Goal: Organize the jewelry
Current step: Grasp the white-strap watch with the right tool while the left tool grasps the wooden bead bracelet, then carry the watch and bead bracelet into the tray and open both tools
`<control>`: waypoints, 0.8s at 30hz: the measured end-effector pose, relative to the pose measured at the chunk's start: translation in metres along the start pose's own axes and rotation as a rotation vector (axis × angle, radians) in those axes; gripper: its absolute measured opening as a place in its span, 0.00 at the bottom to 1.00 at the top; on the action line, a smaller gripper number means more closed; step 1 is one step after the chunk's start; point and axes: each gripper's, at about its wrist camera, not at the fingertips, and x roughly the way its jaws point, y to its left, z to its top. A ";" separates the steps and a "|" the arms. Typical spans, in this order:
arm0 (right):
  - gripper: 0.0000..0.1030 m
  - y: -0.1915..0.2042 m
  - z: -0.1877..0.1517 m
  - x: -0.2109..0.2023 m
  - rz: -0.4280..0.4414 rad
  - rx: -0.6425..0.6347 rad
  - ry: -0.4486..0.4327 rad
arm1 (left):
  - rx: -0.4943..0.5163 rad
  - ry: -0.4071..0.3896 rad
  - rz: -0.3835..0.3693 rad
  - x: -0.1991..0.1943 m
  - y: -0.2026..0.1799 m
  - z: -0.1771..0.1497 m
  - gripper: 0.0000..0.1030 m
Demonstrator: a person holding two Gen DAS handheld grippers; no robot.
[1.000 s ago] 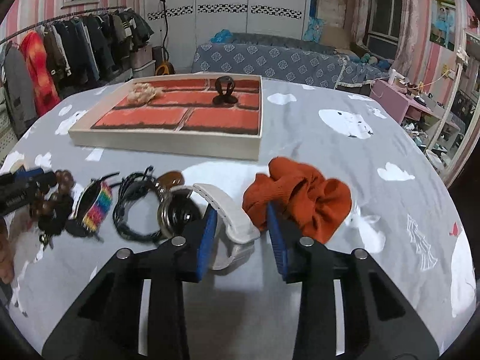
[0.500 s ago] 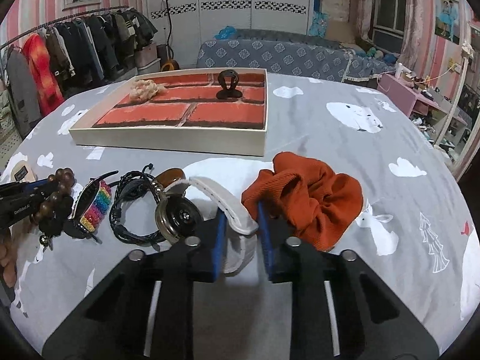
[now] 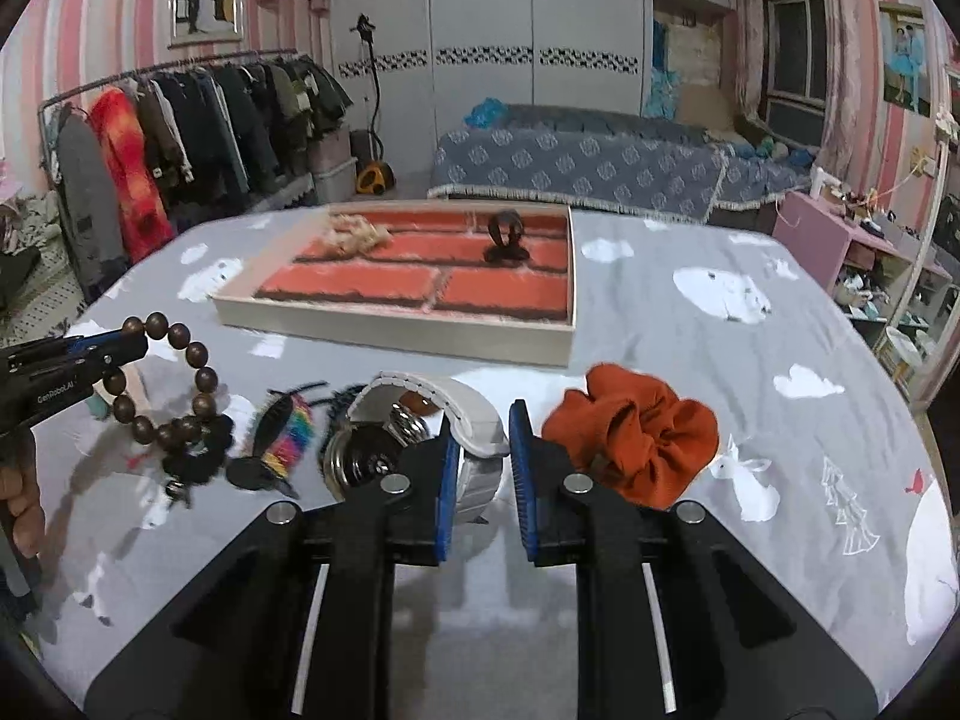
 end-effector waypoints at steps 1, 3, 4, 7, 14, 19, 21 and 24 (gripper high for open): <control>0.17 0.002 0.002 -0.006 0.001 -0.002 -0.012 | 0.004 -0.008 -0.001 -0.005 -0.001 0.001 0.18; 0.17 0.004 0.004 -0.014 0.001 -0.005 -0.026 | 0.003 -0.020 -0.004 -0.012 -0.003 0.002 0.18; 0.17 0.005 0.004 -0.018 0.000 -0.007 -0.032 | 0.004 -0.024 -0.005 -0.015 -0.004 0.002 0.18; 0.17 0.005 0.005 -0.029 -0.005 -0.005 -0.048 | 0.004 -0.041 -0.006 -0.026 -0.006 0.001 0.18; 0.17 0.004 0.008 -0.043 -0.010 0.006 -0.074 | 0.008 -0.090 -0.003 -0.050 -0.010 0.005 0.18; 0.17 0.005 0.010 -0.049 -0.011 0.005 -0.089 | 0.019 -0.115 -0.007 -0.059 -0.015 0.009 0.18; 0.17 0.005 0.011 -0.052 -0.012 0.006 -0.096 | 0.024 -0.118 -0.012 -0.061 -0.017 0.011 0.18; 0.17 0.003 0.013 -0.053 -0.016 0.008 -0.102 | 0.036 -0.126 -0.016 -0.062 -0.022 0.014 0.18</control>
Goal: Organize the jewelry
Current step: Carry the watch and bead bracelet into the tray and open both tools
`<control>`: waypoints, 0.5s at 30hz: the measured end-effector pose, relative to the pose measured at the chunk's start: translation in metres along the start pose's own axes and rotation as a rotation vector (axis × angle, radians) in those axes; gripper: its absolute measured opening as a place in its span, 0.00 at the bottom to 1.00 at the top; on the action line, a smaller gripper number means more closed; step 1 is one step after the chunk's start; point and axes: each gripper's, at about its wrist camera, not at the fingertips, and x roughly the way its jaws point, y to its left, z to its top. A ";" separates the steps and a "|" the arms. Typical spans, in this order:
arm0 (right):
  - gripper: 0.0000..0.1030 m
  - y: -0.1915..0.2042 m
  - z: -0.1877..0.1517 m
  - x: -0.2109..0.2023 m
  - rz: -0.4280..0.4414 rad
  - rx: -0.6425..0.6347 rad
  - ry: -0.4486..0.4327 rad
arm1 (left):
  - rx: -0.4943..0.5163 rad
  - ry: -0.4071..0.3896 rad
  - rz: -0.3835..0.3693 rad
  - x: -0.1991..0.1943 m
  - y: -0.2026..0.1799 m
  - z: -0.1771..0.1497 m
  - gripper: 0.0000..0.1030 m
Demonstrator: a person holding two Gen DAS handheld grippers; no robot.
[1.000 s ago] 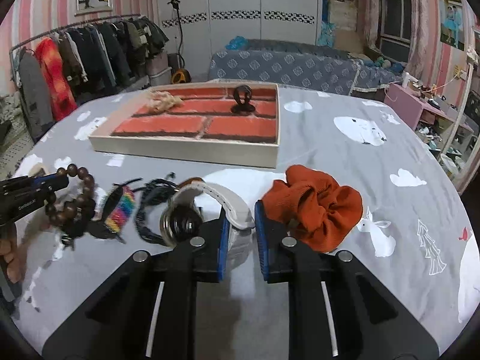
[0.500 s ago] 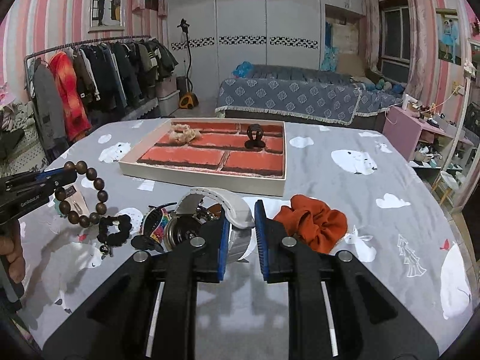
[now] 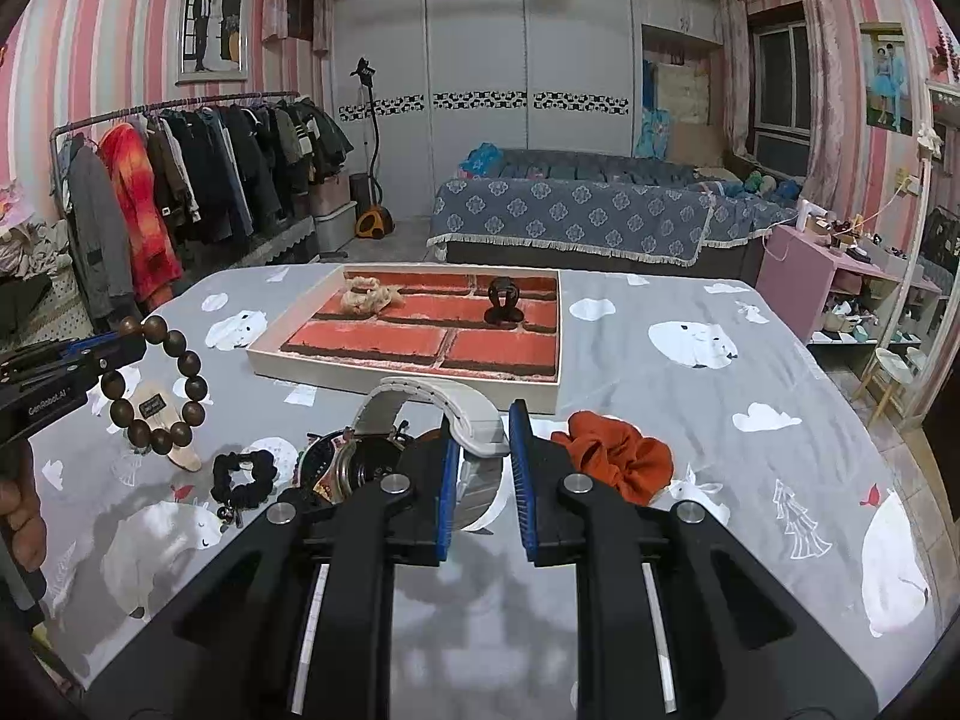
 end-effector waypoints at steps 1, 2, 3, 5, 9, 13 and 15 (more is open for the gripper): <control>0.17 0.000 0.001 0.000 -0.001 0.000 -0.001 | 0.000 -0.003 -0.001 0.000 -0.001 0.000 0.18; 0.17 0.000 0.001 0.001 -0.002 0.000 0.001 | 0.000 -0.007 -0.001 -0.001 -0.001 0.001 0.18; 0.17 -0.001 0.001 0.002 -0.002 0.001 0.002 | 0.001 -0.009 -0.003 0.000 -0.002 0.002 0.18; 0.17 -0.001 0.002 0.004 -0.003 0.004 0.004 | -0.002 -0.010 -0.006 0.001 -0.002 0.003 0.18; 0.17 -0.003 0.005 0.005 -0.010 0.008 -0.001 | 0.002 -0.009 -0.010 0.004 -0.006 0.005 0.18; 0.17 -0.005 0.009 0.008 -0.011 0.012 -0.004 | 0.003 -0.009 -0.009 0.006 -0.007 0.006 0.18; 0.17 -0.005 0.008 0.008 -0.006 0.011 -0.004 | 0.001 -0.010 -0.008 0.007 -0.007 0.006 0.18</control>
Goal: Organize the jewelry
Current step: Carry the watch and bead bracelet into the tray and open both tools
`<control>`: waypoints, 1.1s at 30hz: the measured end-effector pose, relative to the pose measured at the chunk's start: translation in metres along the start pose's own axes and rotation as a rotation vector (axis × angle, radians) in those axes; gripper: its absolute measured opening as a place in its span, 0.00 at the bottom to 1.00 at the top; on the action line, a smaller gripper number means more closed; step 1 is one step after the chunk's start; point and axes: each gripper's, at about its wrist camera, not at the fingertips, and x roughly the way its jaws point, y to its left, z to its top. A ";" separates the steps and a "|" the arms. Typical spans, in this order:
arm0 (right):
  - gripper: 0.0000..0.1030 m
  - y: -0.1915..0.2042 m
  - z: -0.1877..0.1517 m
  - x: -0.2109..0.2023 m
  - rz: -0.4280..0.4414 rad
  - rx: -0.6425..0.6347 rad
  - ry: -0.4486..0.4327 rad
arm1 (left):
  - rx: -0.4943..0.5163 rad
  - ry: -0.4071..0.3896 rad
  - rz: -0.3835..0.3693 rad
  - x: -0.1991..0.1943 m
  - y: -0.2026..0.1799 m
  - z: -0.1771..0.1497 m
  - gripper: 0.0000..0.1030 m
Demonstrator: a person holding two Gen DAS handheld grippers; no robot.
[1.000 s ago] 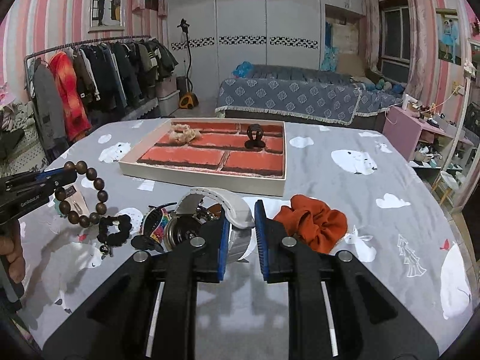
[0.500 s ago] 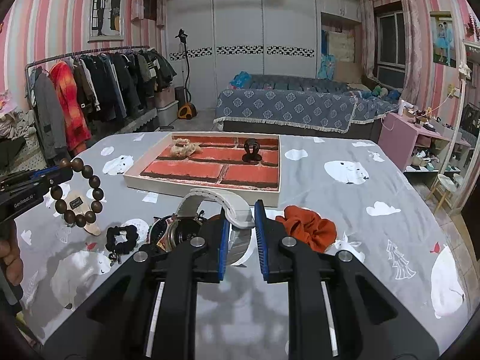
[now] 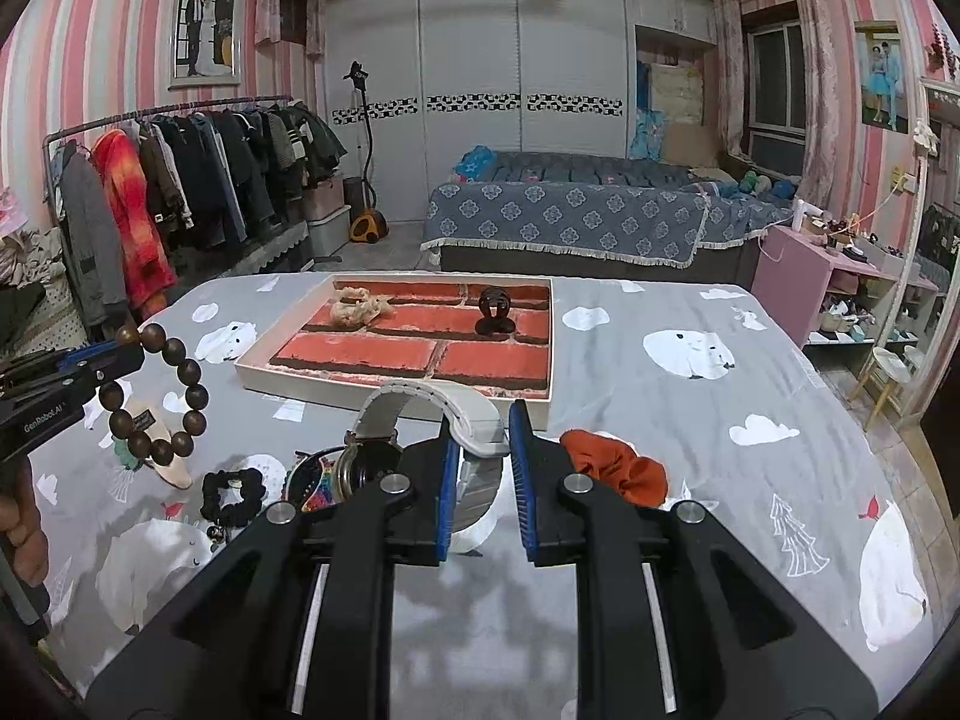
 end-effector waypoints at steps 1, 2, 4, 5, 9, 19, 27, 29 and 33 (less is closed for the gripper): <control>0.17 -0.001 0.001 0.002 0.004 0.002 0.000 | -0.002 0.002 -0.001 0.003 0.000 0.001 0.18; 0.17 -0.001 0.003 0.004 0.011 0.004 0.002 | -0.004 0.006 -0.002 0.006 0.000 0.002 0.18; 0.17 -0.002 0.010 0.009 0.019 0.005 0.000 | -0.012 0.016 -0.008 0.015 0.000 0.006 0.18; 0.17 -0.002 0.013 0.011 0.021 0.004 -0.002 | -0.017 0.019 -0.010 0.019 0.000 0.008 0.18; 0.17 -0.002 0.026 0.027 0.027 -0.002 -0.002 | -0.041 0.014 -0.007 0.035 0.005 0.025 0.18; 0.17 -0.010 0.071 0.098 0.012 0.019 0.023 | -0.080 -0.004 0.009 0.095 0.023 0.075 0.18; 0.17 -0.009 0.102 0.150 0.012 0.021 0.051 | -0.071 0.025 0.044 0.152 0.027 0.099 0.18; 0.17 -0.011 0.105 0.164 0.006 0.026 0.064 | -0.070 0.042 0.043 0.167 0.029 0.102 0.18; 0.17 -0.017 0.102 0.197 -0.005 0.038 0.119 | -0.068 0.101 0.046 0.199 0.031 0.098 0.18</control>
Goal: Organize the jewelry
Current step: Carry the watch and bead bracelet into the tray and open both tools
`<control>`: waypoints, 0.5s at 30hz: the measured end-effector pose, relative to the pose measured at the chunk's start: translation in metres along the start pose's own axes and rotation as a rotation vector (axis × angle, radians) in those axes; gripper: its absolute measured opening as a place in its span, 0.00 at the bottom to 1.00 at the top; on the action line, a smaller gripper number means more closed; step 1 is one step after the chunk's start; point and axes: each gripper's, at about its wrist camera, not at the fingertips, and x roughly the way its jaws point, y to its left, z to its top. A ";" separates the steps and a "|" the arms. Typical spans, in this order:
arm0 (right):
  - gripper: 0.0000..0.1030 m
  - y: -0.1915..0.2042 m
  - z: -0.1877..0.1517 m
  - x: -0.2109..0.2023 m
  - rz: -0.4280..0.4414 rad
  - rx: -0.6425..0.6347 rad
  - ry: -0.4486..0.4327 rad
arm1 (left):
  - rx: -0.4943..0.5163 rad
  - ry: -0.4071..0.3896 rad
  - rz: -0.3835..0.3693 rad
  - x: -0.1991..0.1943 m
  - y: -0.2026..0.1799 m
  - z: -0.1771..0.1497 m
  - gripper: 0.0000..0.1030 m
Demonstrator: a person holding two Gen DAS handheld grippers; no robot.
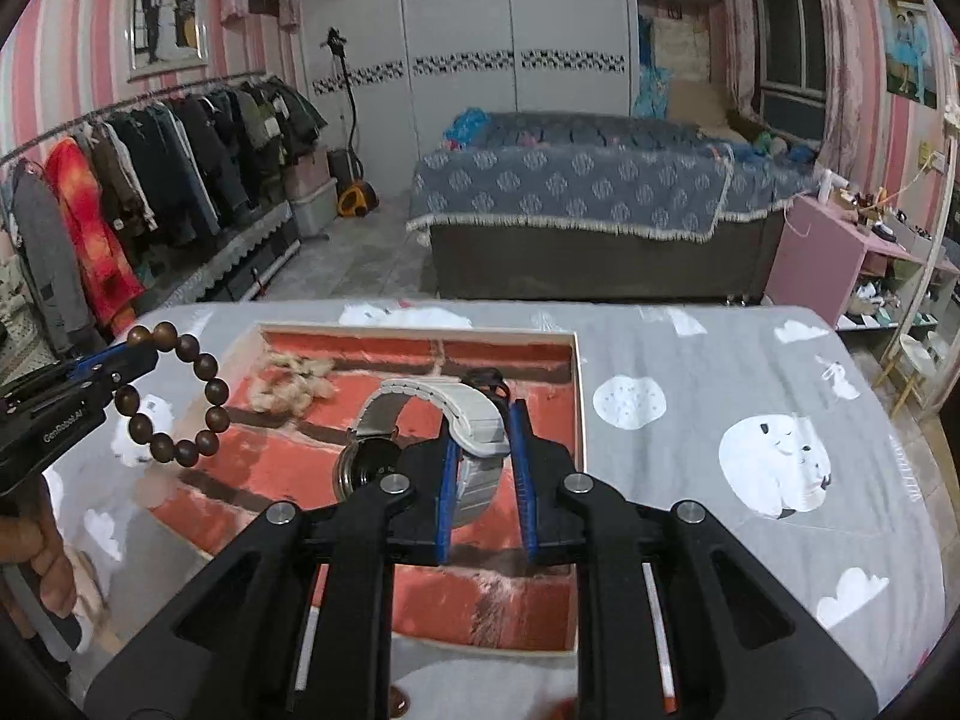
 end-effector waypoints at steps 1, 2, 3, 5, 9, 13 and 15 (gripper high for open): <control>0.17 -0.001 -0.001 0.005 -0.003 0.000 0.008 | 0.003 0.012 0.001 0.007 -0.001 -0.001 0.18; 0.17 -0.003 -0.002 0.013 -0.007 0.000 0.024 | 0.009 0.025 0.005 0.015 -0.002 -0.003 0.18; 0.17 -0.004 -0.003 0.020 -0.009 0.002 0.037 | 0.010 0.035 0.008 0.021 -0.002 -0.006 0.18; 0.17 -0.007 -0.005 0.032 -0.016 0.006 0.063 | -0.008 0.080 0.010 0.040 0.002 -0.012 0.18; 0.17 -0.010 -0.012 0.053 -0.041 0.009 0.114 | -0.004 0.110 0.034 0.059 0.005 -0.018 0.18; 0.18 -0.012 -0.019 0.064 -0.069 -0.006 0.141 | -0.006 0.115 0.051 0.064 0.011 -0.019 0.18; 0.18 -0.015 -0.018 0.067 -0.074 -0.004 0.146 | -0.003 0.119 0.063 0.067 0.013 -0.021 0.18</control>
